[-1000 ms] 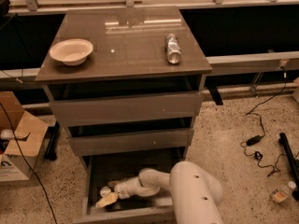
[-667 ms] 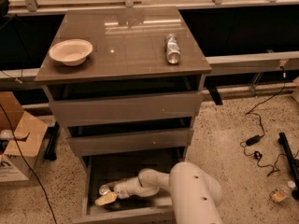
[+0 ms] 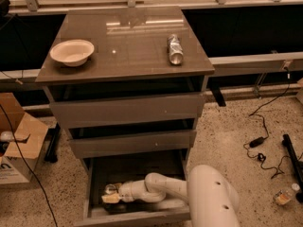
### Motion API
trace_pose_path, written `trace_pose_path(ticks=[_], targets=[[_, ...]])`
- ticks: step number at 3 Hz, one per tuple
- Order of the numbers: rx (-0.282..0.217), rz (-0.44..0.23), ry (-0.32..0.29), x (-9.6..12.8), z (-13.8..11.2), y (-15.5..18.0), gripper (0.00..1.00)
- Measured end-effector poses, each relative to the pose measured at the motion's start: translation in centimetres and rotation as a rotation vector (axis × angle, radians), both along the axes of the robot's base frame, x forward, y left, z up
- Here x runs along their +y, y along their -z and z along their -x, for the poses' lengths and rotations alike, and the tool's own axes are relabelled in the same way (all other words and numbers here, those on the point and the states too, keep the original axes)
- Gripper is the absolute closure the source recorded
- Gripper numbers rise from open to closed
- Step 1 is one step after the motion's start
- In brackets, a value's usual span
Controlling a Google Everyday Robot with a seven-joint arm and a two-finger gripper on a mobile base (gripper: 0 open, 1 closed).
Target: Pick green can from bottom drawer and place on counter
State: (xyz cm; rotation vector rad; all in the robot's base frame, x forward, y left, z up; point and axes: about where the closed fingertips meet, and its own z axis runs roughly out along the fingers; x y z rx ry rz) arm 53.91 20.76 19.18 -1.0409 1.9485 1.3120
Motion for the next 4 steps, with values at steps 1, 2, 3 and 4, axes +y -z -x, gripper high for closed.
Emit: trace_pose_path(ticks=[1, 2, 3, 4], targets=[[-0.047, -0.033, 0.049, -2.0, 0.0, -2.9, 1.0], [-0.073, -0.065, 0.058, -5.4, 0.8, -6.7, 1.0], [-0.117, -0.092, 0.028, -10.1, 2.3, -12.1, 1.0], [-0.201, -0.149, -0.01, -14.8, 2.9, -18.6, 1.0]])
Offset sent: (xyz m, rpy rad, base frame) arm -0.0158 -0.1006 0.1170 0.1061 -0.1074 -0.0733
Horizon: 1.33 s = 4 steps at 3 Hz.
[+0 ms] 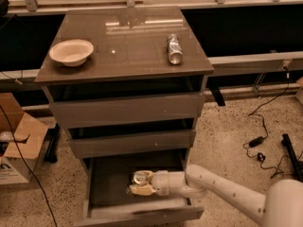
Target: Pick green can from bottom drawer and place on counter
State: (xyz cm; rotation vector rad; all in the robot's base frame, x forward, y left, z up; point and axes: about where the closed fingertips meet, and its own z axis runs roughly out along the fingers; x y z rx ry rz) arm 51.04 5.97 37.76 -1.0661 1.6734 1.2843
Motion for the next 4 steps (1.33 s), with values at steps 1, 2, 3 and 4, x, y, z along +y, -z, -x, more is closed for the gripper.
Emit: trace_pose_path(ticks=[1, 2, 3, 4], targets=[[-0.134, -0.023, -0.07, -4.0, 0.4, -9.1, 1.0], [-0.269, 0.0, -0.11, -5.8, 0.8, -15.8, 1.0], [-0.481, 0.093, -0.12, -7.2, 0.3, -26.2, 1.0], [-0.631, 0.178, -0.119, -7.7, -0.7, -34.6, 1.0]])
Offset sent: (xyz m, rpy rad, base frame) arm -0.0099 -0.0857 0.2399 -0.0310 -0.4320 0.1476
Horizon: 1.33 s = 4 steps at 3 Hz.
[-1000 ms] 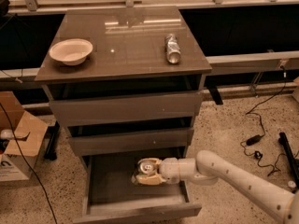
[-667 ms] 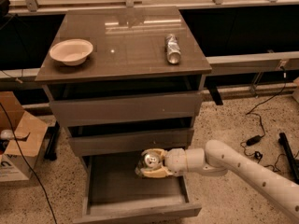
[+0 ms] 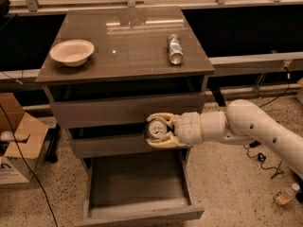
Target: Pick green can from bottom drawer and place on counter
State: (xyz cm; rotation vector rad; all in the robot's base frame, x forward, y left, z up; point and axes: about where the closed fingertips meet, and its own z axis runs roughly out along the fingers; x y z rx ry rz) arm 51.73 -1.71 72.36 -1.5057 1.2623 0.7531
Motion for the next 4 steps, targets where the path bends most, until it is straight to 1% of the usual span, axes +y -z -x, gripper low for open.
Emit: trace_pose_path(ticks=[1, 2, 3, 4], targets=[[-0.001, 0.0, 0.0, 0.0, 0.0, 0.0, 1.0], [-0.096, 0.058, -0.028, 0.3, -2.2, -3.6, 1.0], [-0.272, 0.155, -0.069, 1.1, -6.0, -10.9, 1.0], [-0.383, 0.219, -0.089, 1.7, -8.5, -15.8, 1.0]])
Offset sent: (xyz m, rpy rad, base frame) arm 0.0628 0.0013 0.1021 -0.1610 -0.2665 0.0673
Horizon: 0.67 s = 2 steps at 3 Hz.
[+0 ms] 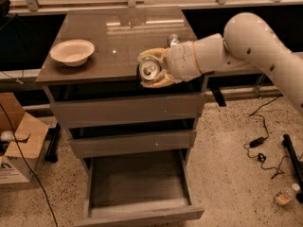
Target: Pick green can from bottom drawer and place on counter
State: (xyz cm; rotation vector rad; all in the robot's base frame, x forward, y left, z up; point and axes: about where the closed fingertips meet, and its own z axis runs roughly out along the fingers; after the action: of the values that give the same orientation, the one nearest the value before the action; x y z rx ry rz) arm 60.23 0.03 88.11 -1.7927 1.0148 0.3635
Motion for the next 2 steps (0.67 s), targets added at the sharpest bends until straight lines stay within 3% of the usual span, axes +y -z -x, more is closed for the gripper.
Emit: trace_pose_path(ticks=[1, 2], targets=[[-0.077, 0.059, -0.02, 1.1, -2.4, -3.7, 1.0], [-0.119, 0.092, -0.023, 1.8, -5.4, -5.2, 1.0]])
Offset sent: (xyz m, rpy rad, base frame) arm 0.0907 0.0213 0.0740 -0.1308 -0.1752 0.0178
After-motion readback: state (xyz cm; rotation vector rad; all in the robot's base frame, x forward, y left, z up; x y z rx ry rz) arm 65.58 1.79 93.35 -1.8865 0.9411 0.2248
